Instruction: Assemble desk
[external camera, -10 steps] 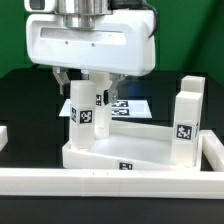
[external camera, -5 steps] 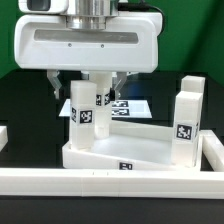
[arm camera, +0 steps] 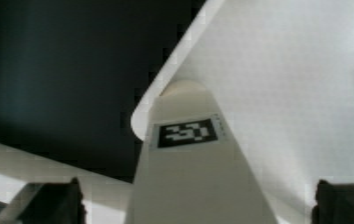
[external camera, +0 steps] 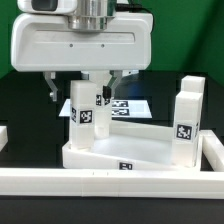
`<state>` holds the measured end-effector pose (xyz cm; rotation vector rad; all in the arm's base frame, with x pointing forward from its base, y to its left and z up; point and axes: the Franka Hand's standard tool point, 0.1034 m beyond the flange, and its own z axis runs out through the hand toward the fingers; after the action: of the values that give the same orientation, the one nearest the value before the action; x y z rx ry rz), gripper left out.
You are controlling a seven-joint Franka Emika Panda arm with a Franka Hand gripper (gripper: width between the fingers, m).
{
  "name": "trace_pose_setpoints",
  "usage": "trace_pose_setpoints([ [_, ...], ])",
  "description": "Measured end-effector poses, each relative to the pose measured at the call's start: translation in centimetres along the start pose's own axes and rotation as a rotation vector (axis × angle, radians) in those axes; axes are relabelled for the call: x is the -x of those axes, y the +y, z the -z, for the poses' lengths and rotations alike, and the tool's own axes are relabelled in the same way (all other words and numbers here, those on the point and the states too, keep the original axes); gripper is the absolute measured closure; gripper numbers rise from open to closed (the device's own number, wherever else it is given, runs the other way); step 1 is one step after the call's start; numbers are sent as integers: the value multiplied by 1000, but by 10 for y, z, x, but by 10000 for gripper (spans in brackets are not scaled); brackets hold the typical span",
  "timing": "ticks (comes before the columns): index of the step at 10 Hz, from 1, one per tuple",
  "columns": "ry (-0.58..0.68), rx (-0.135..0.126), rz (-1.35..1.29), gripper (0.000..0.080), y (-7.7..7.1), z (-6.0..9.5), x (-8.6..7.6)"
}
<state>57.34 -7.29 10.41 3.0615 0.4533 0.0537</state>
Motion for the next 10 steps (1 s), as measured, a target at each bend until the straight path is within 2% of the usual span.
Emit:
trace_pose_setpoints([
  [3,0,0,-2,511,0,0,0],
  [6,-1,-4,-50,511,0,0,1],
  [7,-6,-17,-180,511,1,0,3],
  [10,-16,-34,-554,511,2,-2,5],
])
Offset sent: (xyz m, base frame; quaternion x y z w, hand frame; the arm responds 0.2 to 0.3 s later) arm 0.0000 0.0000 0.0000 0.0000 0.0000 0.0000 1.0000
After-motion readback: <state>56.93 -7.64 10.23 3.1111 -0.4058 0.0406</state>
